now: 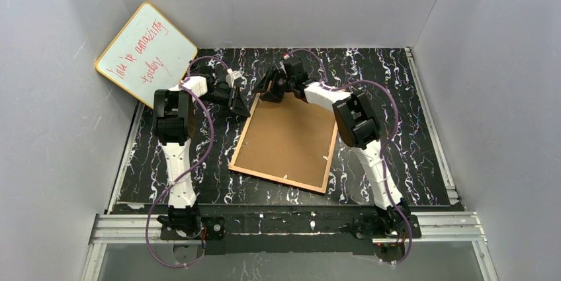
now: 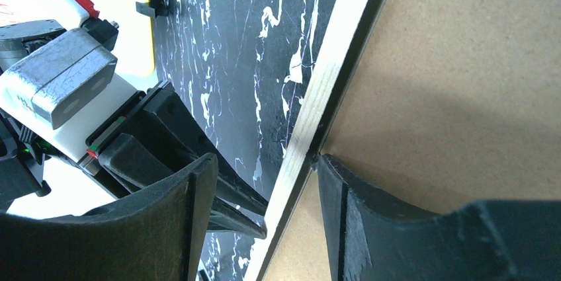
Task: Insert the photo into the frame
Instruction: Install the photo frame at the center of the board.
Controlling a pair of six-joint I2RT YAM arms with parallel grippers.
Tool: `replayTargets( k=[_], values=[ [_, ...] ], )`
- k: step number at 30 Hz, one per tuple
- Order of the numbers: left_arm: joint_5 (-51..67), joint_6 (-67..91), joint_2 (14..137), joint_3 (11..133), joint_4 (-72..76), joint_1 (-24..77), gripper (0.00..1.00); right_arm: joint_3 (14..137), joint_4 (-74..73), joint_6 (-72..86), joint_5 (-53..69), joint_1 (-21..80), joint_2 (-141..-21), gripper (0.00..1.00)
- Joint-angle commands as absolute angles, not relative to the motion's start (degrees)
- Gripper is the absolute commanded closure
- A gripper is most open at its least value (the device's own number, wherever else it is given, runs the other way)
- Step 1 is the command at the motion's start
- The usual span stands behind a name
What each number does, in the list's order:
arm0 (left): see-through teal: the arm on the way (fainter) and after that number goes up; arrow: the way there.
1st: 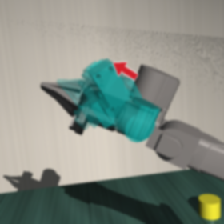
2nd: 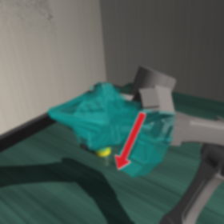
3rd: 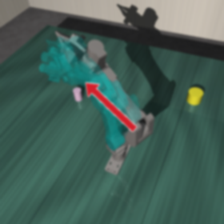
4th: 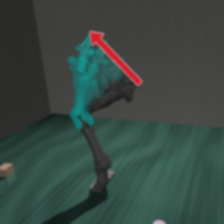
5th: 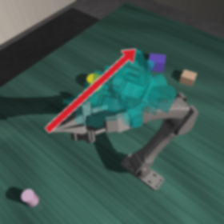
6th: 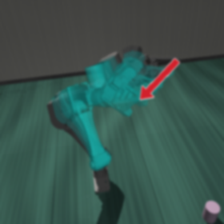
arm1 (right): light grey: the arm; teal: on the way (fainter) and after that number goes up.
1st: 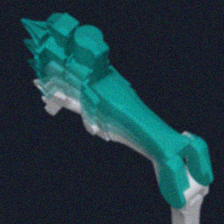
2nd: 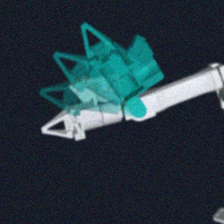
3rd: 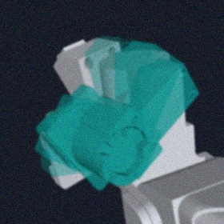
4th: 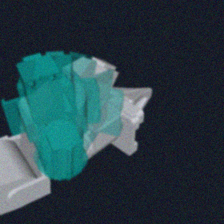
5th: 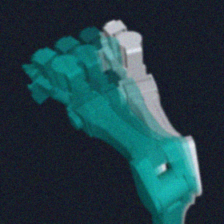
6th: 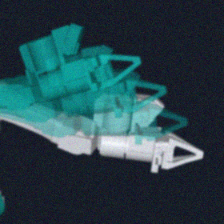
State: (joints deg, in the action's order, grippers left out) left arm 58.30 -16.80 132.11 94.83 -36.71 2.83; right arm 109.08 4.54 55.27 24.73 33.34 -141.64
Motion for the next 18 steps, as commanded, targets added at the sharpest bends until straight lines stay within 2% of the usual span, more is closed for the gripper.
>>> replayTargets(
  k=[1,10,15,18],
  values=[
    [52.54,-20.87,132.80,91.02,-41.01,5.35,0.85,113.10,1.52,54.82,28.98,34.53,-145.46,0.34],
    [51.80,-22.42,132.30,91.72,-43.68,5.54,0.85,115.53,1.17,53.62,29.07,33.46,-143.84,0.30],
    [50.96,-25.52,131.61,94.29,-48.85,4.49,0.83,111.71,2.14,51.93,26.51,28.86,-135.85,0.20],
    [49.78,-28.33,130.37,95.61,-52.67,3.48,0.79,104.39,4.93,51.14,25.23,25.19,-128.17,0.14]
  ],
)
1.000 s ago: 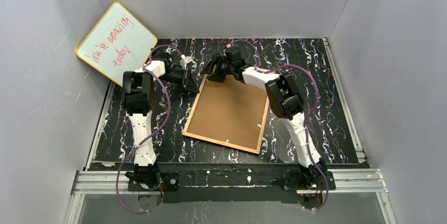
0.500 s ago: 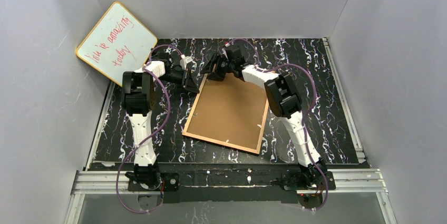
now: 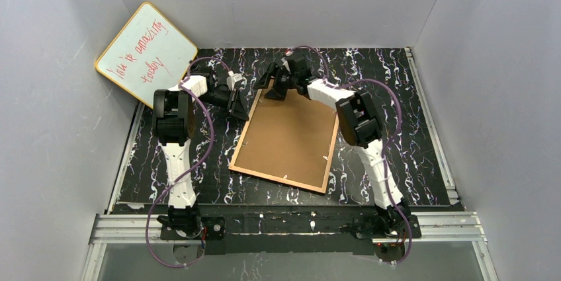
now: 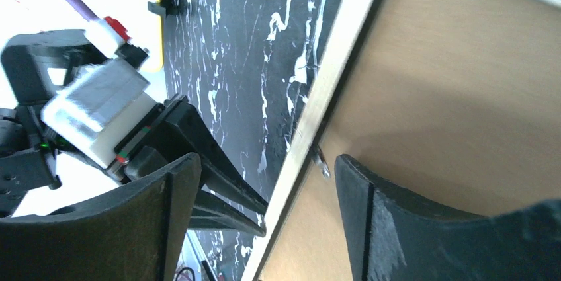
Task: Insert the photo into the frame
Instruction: Install the photo frame at the center of the board, then adjust the photo frame at the center of the board.
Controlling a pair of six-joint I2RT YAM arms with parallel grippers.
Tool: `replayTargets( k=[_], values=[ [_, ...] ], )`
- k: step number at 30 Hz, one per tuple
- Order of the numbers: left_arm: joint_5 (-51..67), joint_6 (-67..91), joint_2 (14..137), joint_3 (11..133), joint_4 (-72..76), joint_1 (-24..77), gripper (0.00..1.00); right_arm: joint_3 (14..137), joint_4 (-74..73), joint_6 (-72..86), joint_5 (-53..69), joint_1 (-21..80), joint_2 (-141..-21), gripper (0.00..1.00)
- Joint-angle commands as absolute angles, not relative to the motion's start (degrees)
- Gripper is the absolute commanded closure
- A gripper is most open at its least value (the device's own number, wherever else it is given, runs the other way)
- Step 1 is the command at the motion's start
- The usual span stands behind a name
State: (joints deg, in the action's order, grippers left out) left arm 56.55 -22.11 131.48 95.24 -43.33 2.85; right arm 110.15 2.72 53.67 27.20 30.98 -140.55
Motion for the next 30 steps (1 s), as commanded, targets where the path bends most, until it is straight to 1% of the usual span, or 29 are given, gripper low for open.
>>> replayTargets(
  k=[1,5,10,12,15,18,22,27,30],
  values=[
    [48.95,-29.46,129.85,95.73,-53.95,3.31,0.78,101.74,5.49,50.83,24.78,23.89,-125.58,0.13],
    [45.44,-33.97,126.16,91.87,-56.29,3.21,0.75,89.99,2.34,47.03,20.16,18.19,-114.08,0.08],
    [41.95,-37.71,121.40,84.03,-55.42,3.24,0.76,72.35,-1.89,44.29,6.28,12.02,-98.65,0.04],
    [41.57,-38.59,120.00,81.17,-54.73,3.46,0.76,66.22,-2.30,43.96,2.23,10.05,-94.88,0.02],
    [41.08,-39.38,118.81,78.11,-53.90,4.21,0.77,60.20,-1.74,44.37,2.64,8.01,-93.37,0.01],
    [42.20,-39.97,118.66,76.14,-53.52,4.77,0.79,58.75,-1.27,44.45,6.54,7.68,-96.09,0.01],
    [44.16,-42.29,118.93,74.88,-54.48,4.83,0.81,60.65,1.71,46.28,15.70,7.68,-101.59,0.01],
    [50.73,-46.18,118.23,74.03,-58.68,6.15,0.81,65.15,4.47,49.36,22.18,8.35,-107.50,0.02],
    [53.76,-47.31,118.47,72.98,-59.94,10.10,0.80,72.02,3.92,49.72,24.15,10.09,-112.25,0.02]
  ],
)
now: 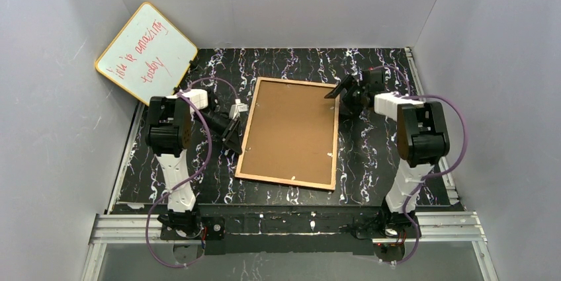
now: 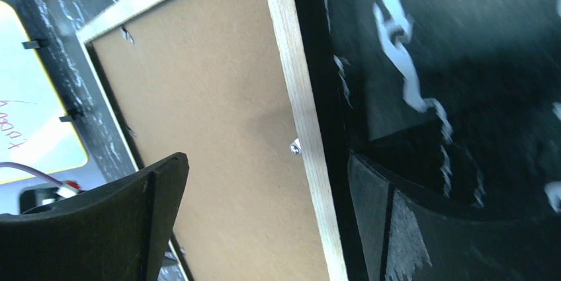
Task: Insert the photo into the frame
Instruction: Adjust the photo frame at the center of the board.
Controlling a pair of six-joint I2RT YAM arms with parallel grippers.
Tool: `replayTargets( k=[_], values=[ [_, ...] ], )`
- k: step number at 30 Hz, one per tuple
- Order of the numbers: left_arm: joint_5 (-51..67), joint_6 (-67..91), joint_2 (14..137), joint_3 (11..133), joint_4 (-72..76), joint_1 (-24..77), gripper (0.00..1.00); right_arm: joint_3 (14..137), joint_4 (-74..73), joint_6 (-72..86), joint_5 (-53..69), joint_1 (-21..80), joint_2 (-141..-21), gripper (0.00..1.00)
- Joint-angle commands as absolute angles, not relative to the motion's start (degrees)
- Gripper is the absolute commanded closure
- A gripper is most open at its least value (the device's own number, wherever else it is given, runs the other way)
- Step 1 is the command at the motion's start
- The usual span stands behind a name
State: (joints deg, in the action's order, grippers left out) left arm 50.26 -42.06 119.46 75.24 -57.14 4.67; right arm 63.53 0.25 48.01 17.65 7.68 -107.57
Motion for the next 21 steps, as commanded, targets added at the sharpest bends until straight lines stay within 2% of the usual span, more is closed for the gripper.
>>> replayTargets(
  k=[1,7,11,14,16,21],
  values=[
    [54.21,-47.41,118.79,72.77,-59.95,12.03,0.80,75.06,3.25,49.81,24.88,10.97,-114.19,0.02],
    [58.82,-43.30,120.27,72.25,-56.39,20.22,0.80,94.82,-3.60,49.16,28.58,19.16,-126.18,0.01],
    [59.55,-43.79,119.79,72.26,-56.48,24.06,0.78,103.39,-8.31,47.92,30.54,22.19,-131.39,0.01],
    [58.64,-46.36,118.56,73.06,-59.24,25.85,0.68,103.31,-10.65,43.77,26.47,21.11,-129.10,0.01],
    [58.02,-50.43,117.38,76.44,-66.63,25.73,0.61,99.65,-10.09,42.19,21.67,18.69,-124.74,0.01],
    [54.58,-57.08,115.20,88.11,-80.84,20.60,0.53,90.07,-10.27,41.29,15.66,10.84,-112.37,0.01]
  ],
)
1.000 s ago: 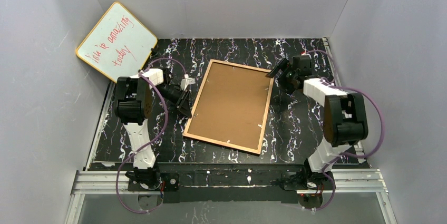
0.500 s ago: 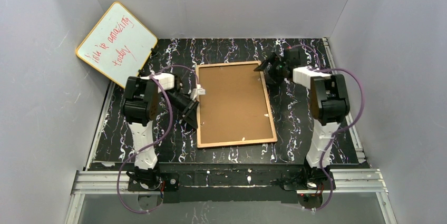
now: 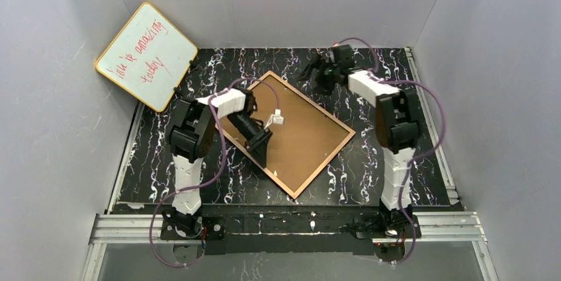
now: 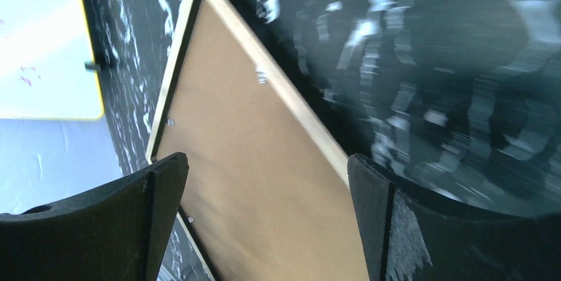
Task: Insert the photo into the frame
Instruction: Adjust the photo frame at the center of the board.
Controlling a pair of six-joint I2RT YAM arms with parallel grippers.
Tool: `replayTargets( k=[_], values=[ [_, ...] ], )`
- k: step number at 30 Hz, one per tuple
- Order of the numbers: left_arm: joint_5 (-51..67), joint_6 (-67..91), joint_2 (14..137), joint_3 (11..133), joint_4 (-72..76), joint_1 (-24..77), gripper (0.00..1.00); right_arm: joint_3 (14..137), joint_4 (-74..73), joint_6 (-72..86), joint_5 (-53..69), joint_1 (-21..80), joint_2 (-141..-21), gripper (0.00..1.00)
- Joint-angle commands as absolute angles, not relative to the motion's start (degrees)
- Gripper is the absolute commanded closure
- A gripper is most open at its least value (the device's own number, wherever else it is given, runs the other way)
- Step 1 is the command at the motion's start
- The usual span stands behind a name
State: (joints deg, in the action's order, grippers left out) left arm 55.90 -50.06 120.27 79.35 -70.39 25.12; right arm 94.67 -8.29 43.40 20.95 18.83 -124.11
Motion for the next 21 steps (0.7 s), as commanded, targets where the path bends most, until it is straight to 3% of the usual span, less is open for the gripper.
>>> replayTargets(
  k=[1,4,10,15,21],
  values=[
    [53.68,-57.42,115.19,90.93,-82.40,18.86,0.53,87.81,-10.87,41.21,15.15,9.59,-110.02,0.01],
    [50.65,-55.04,116.22,99.75,-81.86,12.43,0.52,80.67,-13.67,40.47,14.44,7.90,-102.76,0.01],
    [39.82,-33.57,122.55,109.19,-60.15,-0.71,0.57,64.17,-18.81,41.13,16.16,7.82,-88.43,0.01],
    [31.07,-29.63,125.14,108.38,-50.15,-5.70,0.62,50.27,-20.05,43.29,19.99,7.89,-78.82,0.01],
    [30.58,-29.17,125.92,103.31,-46.37,-6.72,0.66,43.26,-22.08,44.52,23.12,8.17,-72.62,0.01]
  ],
)
